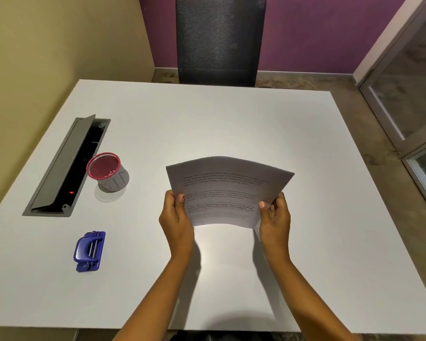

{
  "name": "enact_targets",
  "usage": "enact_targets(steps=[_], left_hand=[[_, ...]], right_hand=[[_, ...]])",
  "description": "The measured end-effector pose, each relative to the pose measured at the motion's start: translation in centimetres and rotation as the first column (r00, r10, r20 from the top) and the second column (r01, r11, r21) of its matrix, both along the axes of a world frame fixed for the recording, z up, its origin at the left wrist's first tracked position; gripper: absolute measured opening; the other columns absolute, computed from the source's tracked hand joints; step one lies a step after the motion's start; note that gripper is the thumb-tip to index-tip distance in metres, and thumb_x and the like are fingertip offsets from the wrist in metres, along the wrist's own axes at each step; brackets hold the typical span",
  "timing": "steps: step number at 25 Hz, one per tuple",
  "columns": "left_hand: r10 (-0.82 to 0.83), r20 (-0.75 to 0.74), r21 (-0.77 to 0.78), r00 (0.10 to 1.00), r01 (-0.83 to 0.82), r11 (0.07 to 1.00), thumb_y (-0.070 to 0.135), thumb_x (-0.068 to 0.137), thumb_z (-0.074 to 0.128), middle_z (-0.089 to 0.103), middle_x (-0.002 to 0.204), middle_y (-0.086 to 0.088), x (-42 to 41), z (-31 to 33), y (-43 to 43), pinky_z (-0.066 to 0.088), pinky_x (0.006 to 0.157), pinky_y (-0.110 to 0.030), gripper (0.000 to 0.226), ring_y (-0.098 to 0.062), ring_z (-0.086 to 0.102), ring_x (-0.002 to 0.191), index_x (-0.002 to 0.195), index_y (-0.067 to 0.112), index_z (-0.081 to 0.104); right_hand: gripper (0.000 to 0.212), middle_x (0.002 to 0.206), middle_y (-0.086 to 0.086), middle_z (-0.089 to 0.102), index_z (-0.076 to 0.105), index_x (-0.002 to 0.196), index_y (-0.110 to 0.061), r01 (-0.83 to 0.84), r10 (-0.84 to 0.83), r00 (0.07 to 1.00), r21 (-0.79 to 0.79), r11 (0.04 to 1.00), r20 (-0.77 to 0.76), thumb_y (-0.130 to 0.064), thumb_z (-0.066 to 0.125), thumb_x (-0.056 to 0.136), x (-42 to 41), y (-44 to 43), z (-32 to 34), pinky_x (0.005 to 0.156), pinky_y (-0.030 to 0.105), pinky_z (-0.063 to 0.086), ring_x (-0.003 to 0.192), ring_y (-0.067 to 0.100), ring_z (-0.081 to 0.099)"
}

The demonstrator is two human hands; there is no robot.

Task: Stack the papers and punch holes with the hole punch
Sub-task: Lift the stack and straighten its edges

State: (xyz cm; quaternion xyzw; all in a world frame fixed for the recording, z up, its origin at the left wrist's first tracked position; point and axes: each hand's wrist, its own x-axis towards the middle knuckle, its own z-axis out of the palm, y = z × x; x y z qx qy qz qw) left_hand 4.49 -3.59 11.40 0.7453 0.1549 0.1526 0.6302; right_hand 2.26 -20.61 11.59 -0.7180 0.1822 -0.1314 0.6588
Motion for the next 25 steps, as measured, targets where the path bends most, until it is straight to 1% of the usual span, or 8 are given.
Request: enact_targets(steps=[2,6,9,12,15,17,21,25], left_hand=[[-0.004,-0.001,-0.014,1.0,0.004,1.0,0.016,0.101,0.04,0.058,0.077,0.025,-0.1,0.0,-0.1,0.038,0.059,-0.008,0.031,0.003,0.05,0.069,0.082,0.038,0.049],[-0.024,-0.033,-0.045,0.999,0.022,0.999,0.011,0.101,0.04,0.06,0.078,0.027,-0.2,-0.5,0.0,0.038,0.062,-0.007,0.032,0.006,0.05,0.07,0.085,0.036,0.053],[-0.015,-0.041,-0.033,0.999,0.013,0.999,0.012,0.101,0.038,0.058,0.076,0.021,-0.1,-1.0,0.2,0.036,0.058,-0.007,0.034,0.004,0.048,0.067,0.082,0.036,0.051],[-0.019,-0.082,-0.026,0.996,0.017,1.0,0.01,0.101,0.038,0.053,0.071,0.016,-0.5,-1.6,0.1,0.034,0.057,-0.01,0.033,-0.001,0.041,0.064,0.079,0.031,0.05],[-0.023,-0.091,-0.03,0.996,0.02,0.999,0.008,0.101,0.038,0.056,0.071,0.022,-0.8,-1.8,0.1,0.034,0.058,-0.008,0.038,0.002,0.043,0.064,0.08,0.037,0.05],[-0.028,-0.096,-0.043,0.995,0.024,0.999,0.01,0.101,0.038,0.056,0.072,0.022,-0.9,-1.9,0.2,0.034,0.057,-0.009,0.037,0.001,0.043,0.064,0.078,0.035,0.05],[-0.02,-0.122,-0.058,0.992,0.013,0.998,0.008,0.1,0.038,0.052,0.072,0.012,-1.0,-1.9,0.0,0.033,0.058,-0.01,0.032,-0.001,0.038,0.063,0.08,0.029,0.052],[-0.047,-0.121,-0.065,0.992,0.039,0.997,0.009,0.101,0.038,0.053,0.074,0.007,-1.0,-1.9,0.0,0.032,0.053,-0.01,0.023,0.002,0.04,0.061,0.083,0.017,0.051]], right_hand=[[0.047,0.1,-0.031,0.064,0.053,0.1,-0.053,0.011,-0.011,1.0,0.006,1.0,-0.002,-0.006,0.048,0.098,0.0,0.1,-0.2,0.08,0.01,0.047,0.096,-0.005,0.06],[0.04,0.103,-0.026,0.064,0.053,0.103,-0.048,0.02,-0.02,0.999,0.008,1.0,-0.038,-0.009,0.05,0.097,0.0,0.4,-0.8,0.089,0.025,0.049,0.099,0.0,0.061],[0.045,0.099,-0.032,0.064,0.054,0.1,-0.054,0.027,-0.027,0.999,-0.002,1.0,-0.027,-0.01,0.05,0.098,0.2,0.3,-0.7,0.084,0.018,0.048,0.096,-0.003,0.061],[0.041,0.102,-0.029,0.064,0.052,0.101,-0.049,0.012,-0.012,0.998,0.002,1.0,-0.054,-0.008,0.051,0.097,0.0,0.4,-1.2,0.084,0.017,0.047,0.097,-0.005,0.061],[0.038,0.108,-0.024,0.062,0.052,0.102,-0.046,0.025,-0.026,0.998,-0.006,1.0,-0.06,-0.008,0.051,0.097,-0.1,0.3,-1.5,0.083,0.013,0.045,0.099,-0.005,0.06],[0.038,0.108,-0.023,0.062,0.052,0.102,-0.046,0.028,-0.028,0.998,-0.004,1.0,-0.053,-0.008,0.051,0.097,-0.1,0.3,-1.7,0.081,0.01,0.045,0.098,-0.008,0.06],[0.038,0.107,-0.021,0.062,0.051,0.105,-0.045,0.025,-0.025,0.997,0.006,1.0,-0.067,-0.007,0.051,0.097,-0.2,0.4,-2.2,0.084,0.017,0.047,0.1,-0.001,0.061],[0.04,0.108,-0.022,0.063,0.052,0.104,-0.047,0.034,-0.034,0.998,0.011,0.999,-0.061,-0.007,0.051,0.096,-0.2,0.2,-2.7,0.083,0.016,0.047,0.1,0.0,0.062]])
